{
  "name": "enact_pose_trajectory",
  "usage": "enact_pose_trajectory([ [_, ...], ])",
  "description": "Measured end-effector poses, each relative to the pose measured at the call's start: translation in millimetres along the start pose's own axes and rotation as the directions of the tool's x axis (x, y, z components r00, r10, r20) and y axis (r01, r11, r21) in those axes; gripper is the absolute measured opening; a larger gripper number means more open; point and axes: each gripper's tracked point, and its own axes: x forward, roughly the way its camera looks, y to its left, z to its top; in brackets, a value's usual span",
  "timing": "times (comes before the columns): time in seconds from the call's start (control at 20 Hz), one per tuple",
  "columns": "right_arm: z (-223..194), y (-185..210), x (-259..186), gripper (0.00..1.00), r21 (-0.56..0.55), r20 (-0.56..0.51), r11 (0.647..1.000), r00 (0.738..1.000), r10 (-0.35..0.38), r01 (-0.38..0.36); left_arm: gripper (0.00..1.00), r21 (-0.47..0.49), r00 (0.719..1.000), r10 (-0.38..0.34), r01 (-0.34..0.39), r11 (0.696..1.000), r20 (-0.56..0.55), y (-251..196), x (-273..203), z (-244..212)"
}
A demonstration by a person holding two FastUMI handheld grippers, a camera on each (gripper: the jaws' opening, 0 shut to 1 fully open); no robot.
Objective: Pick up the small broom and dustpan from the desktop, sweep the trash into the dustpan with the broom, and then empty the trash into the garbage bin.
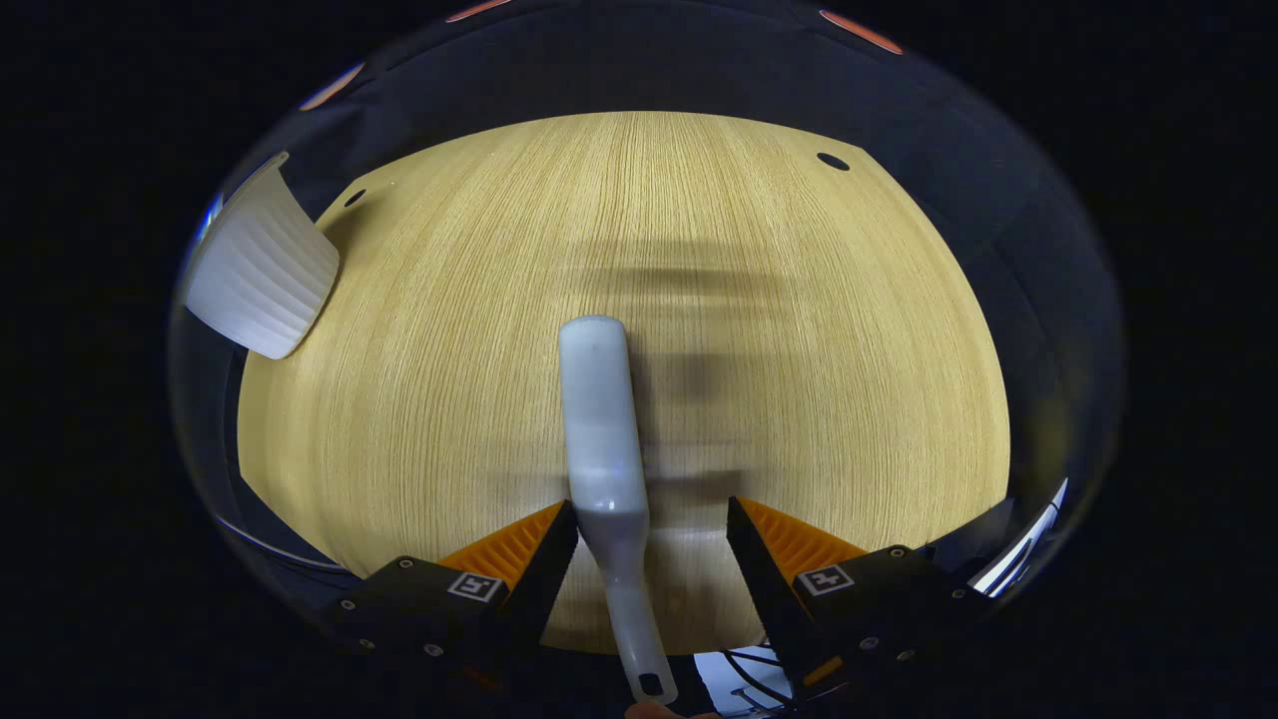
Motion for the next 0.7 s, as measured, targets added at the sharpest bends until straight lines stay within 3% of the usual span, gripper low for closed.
enact_pose_trajectory([
  [0.15, 0, 1, 0, 0.92, 0.002, -0.001, 1.000, 1.000, 0.004, -0.004, 0.29, 0.199, 0.980, 0.195, -0.196, 0.960, 0.029, 21, 10, 3],
  [0.2, -1, 1, 0, 0.92, 0.003, -0.004, 1.000, 1.000, 0.005, -0.005, 0.29, 0.217, 0.973, 0.227, -0.232, 0.948, 0.046, 23, 17, 6],
  [0.25, 0, 1, 0, 0.92, 0.005, -0.002, 1.000, 1.000, 0.008, -0.008, 0.28, 0.184, 0.976, 0.214, -0.218, 0.959, 0.037, 17, 27, 5],
  [0.35, 1, 1, 0, 0.92, 0.007, -0.001, 1.000, 1.000, 0.010, -0.010, 0.28, 0.024, 0.996, 0.088, -0.088, 0.996, 0.020, 12, 38, -2],
  [0.4, 1, 2, 0, 0.92, 0.010, -0.003, 1.000, 1.000, 0.012, -0.012, 0.29, -0.079, 1.000, 0.006, -0.004, 0.997, 0.029, -3, 42, -8],
  [0.45, 2, 2, 0, 0.92, 0.015, -0.004, 1.000, 1.000, 0.015, -0.015, 0.28, -0.191, 0.996, -0.082, 0.086, 0.978, 0.032, -20, 43, -7],
  [0.55, 2, 3, 0, 0.93, 0.013, -0.008, 1.000, 1.000, 0.015, -0.014, 0.29, -0.376, 0.974, -0.206, 0.227, 0.898, 0.096, -42, 44, 8],
  [0.7, 1, 5, 1, 0.93, 0.000, -0.015, 1.000, 1.000, 0.016, -0.016, 0.29, -0.554, 0.918, -0.311, 0.397, 0.732, 0.246, -57, 49, 57],
])
